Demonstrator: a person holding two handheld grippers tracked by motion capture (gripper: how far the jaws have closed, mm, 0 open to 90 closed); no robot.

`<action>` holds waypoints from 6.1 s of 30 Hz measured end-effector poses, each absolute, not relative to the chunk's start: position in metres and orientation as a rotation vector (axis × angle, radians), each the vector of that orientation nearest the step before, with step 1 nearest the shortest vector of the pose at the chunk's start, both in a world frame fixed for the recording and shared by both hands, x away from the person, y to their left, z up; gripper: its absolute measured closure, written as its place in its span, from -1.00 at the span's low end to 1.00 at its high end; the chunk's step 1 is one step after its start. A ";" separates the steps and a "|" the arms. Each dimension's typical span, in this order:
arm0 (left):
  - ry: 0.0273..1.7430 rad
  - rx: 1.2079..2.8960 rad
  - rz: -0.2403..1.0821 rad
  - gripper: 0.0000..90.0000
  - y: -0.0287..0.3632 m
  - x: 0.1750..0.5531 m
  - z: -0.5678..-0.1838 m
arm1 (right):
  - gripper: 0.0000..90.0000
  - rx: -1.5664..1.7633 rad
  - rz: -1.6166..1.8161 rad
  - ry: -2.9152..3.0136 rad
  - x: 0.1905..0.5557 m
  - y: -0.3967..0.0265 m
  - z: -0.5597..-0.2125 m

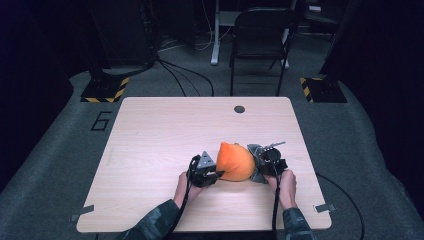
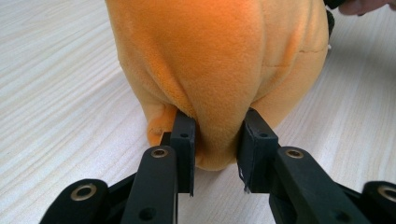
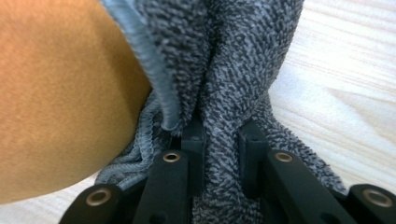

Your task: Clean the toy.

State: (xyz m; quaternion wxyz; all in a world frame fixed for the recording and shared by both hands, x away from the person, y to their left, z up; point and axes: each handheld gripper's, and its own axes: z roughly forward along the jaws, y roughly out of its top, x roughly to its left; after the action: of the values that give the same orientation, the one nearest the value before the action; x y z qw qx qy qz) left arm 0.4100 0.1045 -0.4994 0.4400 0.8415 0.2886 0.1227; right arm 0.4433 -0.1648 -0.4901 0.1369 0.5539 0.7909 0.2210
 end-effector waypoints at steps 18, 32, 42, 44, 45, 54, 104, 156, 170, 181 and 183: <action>0.710 2.095 0.316 0.56 0.104 0.410 -0.499 | 0.71 1.332 1.039 2.184 0.402 -0.144 -0.388; 0.723 2.088 0.306 0.56 0.104 0.410 -0.500 | 0.70 1.275 0.952 2.299 0.407 -0.105 -0.422; 0.708 2.091 0.308 0.56 0.103 0.410 -0.499 | 0.70 1.271 0.901 2.304 0.409 -0.114 -0.419; 0.708 2.089 0.305 0.56 0.104 0.410 -0.500 | 0.69 1.284 0.893 2.301 0.410 -0.118 -0.419; 0.708 2.089 0.305 0.56 0.104 0.410 -0.500 | 0.69 1.284 0.893 2.301 0.410 -0.118 -0.419; 0.706 2.091 0.301 0.56 0.104 0.411 -0.500 | 0.69 1.404 0.840 2.268 0.421 -0.142 -0.430; 0.705 2.084 0.287 0.25 0.108 0.415 -0.501 | 0.72 1.335 0.882 2.270 0.417 -0.126 -0.430; 0.381 2.159 0.691 0.51 0.097 0.408 -0.524 | 0.71 1.508 0.982 2.112 0.422 -0.190 -0.417; 0.412 2.114 0.680 0.64 0.098 0.408 -0.523 | 0.70 1.658 0.904 2.100 0.434 -0.212 -0.449; 0.591 2.003 0.431 0.65 0.105 0.408 -0.484 | 0.70 1.641 0.933 2.073 0.432 -0.222 -0.444; 0.627 2.001 0.400 0.65 0.107 0.408 -0.479 | 0.70 1.649 0.943 2.064 0.431 -0.221 -0.441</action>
State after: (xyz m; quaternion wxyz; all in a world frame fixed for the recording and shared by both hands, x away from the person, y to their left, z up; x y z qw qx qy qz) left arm 0.4077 0.1075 -0.4790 0.4824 0.8211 0.2572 0.1640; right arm 0.4314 -0.2209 -0.4408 0.1674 0.5797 0.7253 0.3314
